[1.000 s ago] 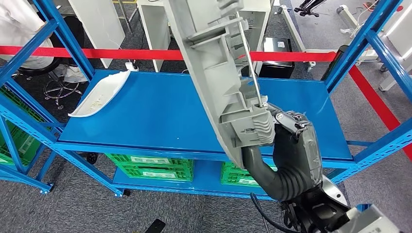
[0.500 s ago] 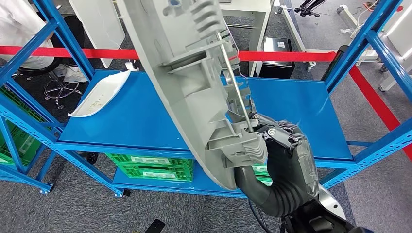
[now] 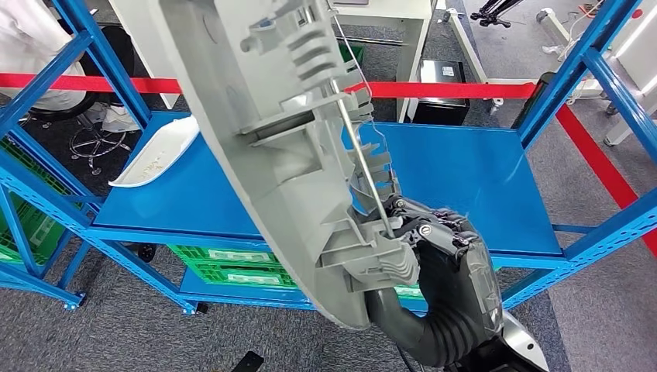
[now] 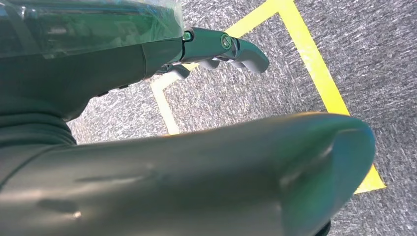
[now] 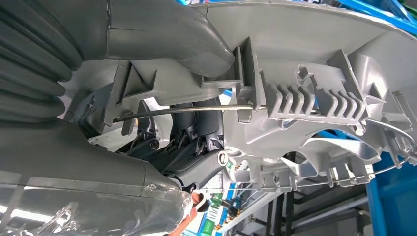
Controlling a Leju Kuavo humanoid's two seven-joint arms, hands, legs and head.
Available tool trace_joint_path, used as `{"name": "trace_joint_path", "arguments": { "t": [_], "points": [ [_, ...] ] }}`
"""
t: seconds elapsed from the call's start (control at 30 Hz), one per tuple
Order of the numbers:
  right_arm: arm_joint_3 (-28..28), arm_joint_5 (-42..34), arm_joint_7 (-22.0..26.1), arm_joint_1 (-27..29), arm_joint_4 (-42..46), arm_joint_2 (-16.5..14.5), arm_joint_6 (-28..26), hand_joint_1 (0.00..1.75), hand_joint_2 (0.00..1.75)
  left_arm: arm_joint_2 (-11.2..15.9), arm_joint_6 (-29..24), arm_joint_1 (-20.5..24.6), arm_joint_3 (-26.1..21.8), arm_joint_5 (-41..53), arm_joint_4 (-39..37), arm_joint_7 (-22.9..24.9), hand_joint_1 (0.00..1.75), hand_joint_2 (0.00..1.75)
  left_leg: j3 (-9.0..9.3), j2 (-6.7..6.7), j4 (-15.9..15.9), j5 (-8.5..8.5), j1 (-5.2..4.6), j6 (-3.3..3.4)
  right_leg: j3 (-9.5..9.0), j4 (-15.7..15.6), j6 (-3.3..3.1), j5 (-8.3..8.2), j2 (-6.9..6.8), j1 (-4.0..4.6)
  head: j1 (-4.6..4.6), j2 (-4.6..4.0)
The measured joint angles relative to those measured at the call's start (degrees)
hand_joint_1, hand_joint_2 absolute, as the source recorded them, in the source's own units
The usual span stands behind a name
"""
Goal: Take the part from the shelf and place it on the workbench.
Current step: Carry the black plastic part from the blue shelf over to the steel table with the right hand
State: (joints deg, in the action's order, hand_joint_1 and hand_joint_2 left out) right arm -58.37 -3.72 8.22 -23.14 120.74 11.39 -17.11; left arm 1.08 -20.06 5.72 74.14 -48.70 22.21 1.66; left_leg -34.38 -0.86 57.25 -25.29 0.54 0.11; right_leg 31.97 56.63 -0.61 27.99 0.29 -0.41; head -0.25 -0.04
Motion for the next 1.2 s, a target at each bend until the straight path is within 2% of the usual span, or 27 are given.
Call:
{"name": "trace_joint_path", "arguments": {
  "t": [0.37,0.5,0.53,0.57,0.6,0.67,0.7,0.73,0.77,0.83,0.87,0.9,1.0,1.03,1.07,1.1,1.17,1.2],
  "points": [
    [-0.3,0.0,0.5,0.0,0.0,0.0,-1.0,1.75,1.75,0.1,0.4,0.0,0.0,-1.2,0.0,0.0,0.00,1.75,0.00,0.00,0.0,0.00,0.00,0.00,0.00,0.0,0.00,0.00,0.00,0.00,0.01,0.00],
    [-0.3,0.0,0.9,0.0,0.0,-0.1,-1.5,1.75,1.75,0.5,0.5,0.0,0.0,-2.1,0.3,0.0,0.00,1.75,0.23,0.04,-0.3,0.36,-0.08,0.73,-0.20,-0.4,0.59,-0.29,0.02,-0.24,-0.09,0.00],
    [-0.3,0.0,1.0,0.0,0.1,-0.1,-1.6,1.75,1.75,0.5,0.5,0.0,0.0,-2.2,0.4,0.0,0.00,1.75,0.44,0.11,-0.9,0.74,0.09,0.95,-0.07,-0.1,0.75,0.12,0.01,-0.25,-0.07,0.00],
    [-0.3,0.0,1.1,0.0,0.1,-0.2,-1.7,1.75,1.75,0.6,0.5,0.0,0.0,-2.3,0.5,-0.1,0.00,1.75,0.58,0.20,-1.4,1.06,0.27,1.08,0.50,1.3,0.86,1.24,-0.01,-0.26,-0.02,0.00],
    [-0.3,0.0,1.2,0.1,0.1,-0.2,-1.8,1.75,1.75,0.6,0.5,0.1,-0.1,-2.4,0.7,-0.1,0.00,1.75,0.63,0.30,-1.7,1.28,0.46,1.13,1.66,3.9,0.98,3.02,-0.03,-0.34,0.10,0.00],
    [-0.3,0.1,1.1,0.3,0.1,-0.1,-1.8,1.75,1.75,0.7,0.5,0.1,-0.1,-2.5,0.9,-0.1,0.00,1.75,0.39,0.35,-1.8,1.44,0.50,1.12,5.11,11.6,1.33,6.89,-0.05,-0.63,0.28,0.00],
    [-0.3,0.1,1.1,0.4,0.0,-0.1,-1.8,1.75,1.75,0.8,0.6,0.1,-0.1,-2.5,0.9,-0.1,0.00,1.75,0.24,0.37,-1.7,1.51,0.56,1.01,6.40,14.5,1.53,7.85,-0.06,-0.81,0.32,0.00],
    [-0.3,0.2,1.0,0.5,0.0,-0.1,-1.8,1.75,1.75,0.8,0.6,0.1,-0.1,-2.6,1.0,-0.1,0.00,1.75,0.08,0.38,-1.6,1.58,0.67,0.83,6.78,15.6,1.74,7.69,-0.07,-0.99,0.34,0.00],
    [-0.3,0.2,0.9,0.6,0.0,-0.1,-1.8,1.75,1.75,0.8,0.6,0.1,-0.1,-2.6,1.0,-0.1,0.00,1.75,-0.11,0.36,-1.3,1.63,0.87,0.56,6.00,14.2,1.95,6.43,-0.09,-1.19,0.35,0.00],
    [-0.4,0.3,0.9,0.6,-0.1,-0.1,-1.8,1.75,1.75,1.0,0.6,0.1,-0.1,-2.8,1.2,-0.1,0.00,1.75,-0.64,0.26,-0.6,1.55,1.34,-0.35,2.29,7.0,2.45,3.01,-0.03,-1.55,0.45,0.00],
    [-0.4,0.3,0.9,0.6,-0.1,-0.1,-1.8,1.75,1.75,1.1,0.6,0.1,-0.1,-2.9,1.3,-0.1,0.00,1.75,-0.99,0.18,-0.1,1.50,1.47,-0.93,0.85,3.9,2.32,1.82,0.22,-1.61,0.59,0.00],
    [-0.4,0.3,0.8,0.6,-0.1,-0.1,-1.8,1.75,1.75,1.2,0.6,0.1,-0.1,-3.0,1.4,-0.2,0.00,1.75,-1.29,0.11,0.3,1.56,1.52,-1.50,0.13,2.1,2.02,1.25,0.46,-1.57,0.69,0.00],
    [-0.4,0.4,0.5,0.3,-0.2,-0.1,-1.6,1.75,1.75,1.4,0.6,0.0,-0.1,-3.3,1.7,-0.2,0.00,1.75,-1.75,0.04,0.3,2.17,1.62,-2.74,0.87,2.2,0.26,0.61,0.77,-1.28,0.64,0.00],
    [-0.4,0.3,0.4,0.1,-0.2,-0.1,-1.5,1.75,1.75,1.4,0.6,-0.1,-0.1,-3.4,1.7,-0.2,0.00,1.75,-1.99,0.13,0.6,1.71,1.72,-2.95,1.16,2.3,-0.31,0.30,0.68,-1.26,0.55,0.00],
    [-0.3,0.2,0.4,-0.1,-0.3,-0.1,-1.4,1.75,1.75,1.4,0.6,-0.1,0.0,-3.4,1.7,-0.3,0.00,1.75,-2.53,0.23,1.8,0.40,1.78,-3.09,1.46,2.2,-0.85,-0.03,0.56,-1.26,0.40,0.00],
    [-0.2,0.1,0.3,-0.4,-0.3,-0.1,-1.4,1.75,1.75,1.5,0.6,-0.1,0.0,-3.5,1.8,-0.3,0.00,1.75,-3.39,0.33,4.2,-1.70,1.78,-3.13,1.79,2.2,-1.34,-0.37,0.42,-1.21,0.14,0.00],
    [-0.1,-0.2,0.3,-0.5,-0.3,-0.1,-1.3,1.75,1.75,1.5,0.6,-0.1,0.0,-3.5,1.9,-0.3,0.00,1.75,-5.55,0.41,11.6,-6.72,1.59,-3.02,2.54,2.2,-1.93,-0.97,0.20,-0.79,-0.45,0.00],
    [-0.1,-0.2,0.2,-0.5,-0.4,0.0,-1.3,1.75,1.75,1.6,0.6,-0.1,0.0,-3.5,1.9,-0.3,0.00,1.75,-6.12,0.41,14.8,-8.44,1.45,-2.87,3.00,2.2,-2.11,-1.30,0.13,-0.51,-0.66,0.00]
  ]
}}
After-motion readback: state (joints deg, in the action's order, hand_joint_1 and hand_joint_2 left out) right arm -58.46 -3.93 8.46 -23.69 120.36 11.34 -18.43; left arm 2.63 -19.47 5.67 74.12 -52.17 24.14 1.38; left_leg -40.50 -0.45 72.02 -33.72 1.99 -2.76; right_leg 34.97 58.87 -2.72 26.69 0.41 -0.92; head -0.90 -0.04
